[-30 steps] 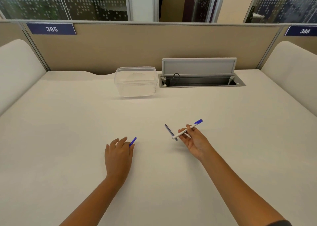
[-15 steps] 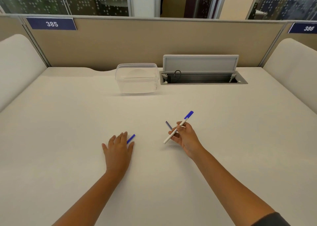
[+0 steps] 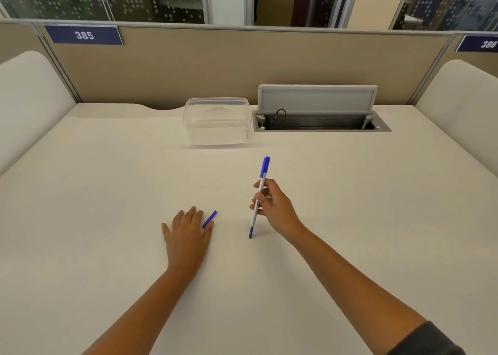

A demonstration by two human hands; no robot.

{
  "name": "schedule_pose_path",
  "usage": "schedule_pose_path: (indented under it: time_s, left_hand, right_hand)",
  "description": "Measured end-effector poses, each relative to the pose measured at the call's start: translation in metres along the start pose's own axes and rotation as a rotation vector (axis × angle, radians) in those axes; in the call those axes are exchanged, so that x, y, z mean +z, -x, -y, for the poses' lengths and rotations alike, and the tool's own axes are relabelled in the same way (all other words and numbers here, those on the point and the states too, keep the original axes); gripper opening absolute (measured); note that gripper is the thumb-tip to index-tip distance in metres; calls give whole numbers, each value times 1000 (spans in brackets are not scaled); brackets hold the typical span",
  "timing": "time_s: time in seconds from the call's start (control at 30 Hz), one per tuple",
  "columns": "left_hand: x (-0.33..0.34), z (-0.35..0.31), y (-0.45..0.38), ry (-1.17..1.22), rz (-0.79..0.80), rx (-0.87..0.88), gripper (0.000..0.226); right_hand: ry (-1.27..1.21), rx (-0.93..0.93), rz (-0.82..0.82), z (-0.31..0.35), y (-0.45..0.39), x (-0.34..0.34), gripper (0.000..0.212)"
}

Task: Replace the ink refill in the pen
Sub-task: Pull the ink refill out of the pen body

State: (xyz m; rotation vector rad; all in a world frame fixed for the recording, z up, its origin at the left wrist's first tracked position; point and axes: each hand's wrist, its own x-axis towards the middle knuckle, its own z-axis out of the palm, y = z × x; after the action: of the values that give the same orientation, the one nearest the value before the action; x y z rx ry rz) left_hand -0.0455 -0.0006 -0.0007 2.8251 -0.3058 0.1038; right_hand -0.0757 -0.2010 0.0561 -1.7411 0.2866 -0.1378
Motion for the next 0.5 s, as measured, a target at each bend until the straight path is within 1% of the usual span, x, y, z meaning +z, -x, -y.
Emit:
schedule_pose_path:
  time_s: [0.23,0.37,0.5]
  left_hand:
    - [0,1,-1,-3,20,-6,45]
    - [-1,1,-1,0,20,-2,45]
    - [-2,0,0,2,22,5,45]
  right_hand:
    - [31,-48,9,16,-5,1,15]
    - [75,-90,5,37,-20,0,20]
    - [28,-138,3,59,-35,-3,14]
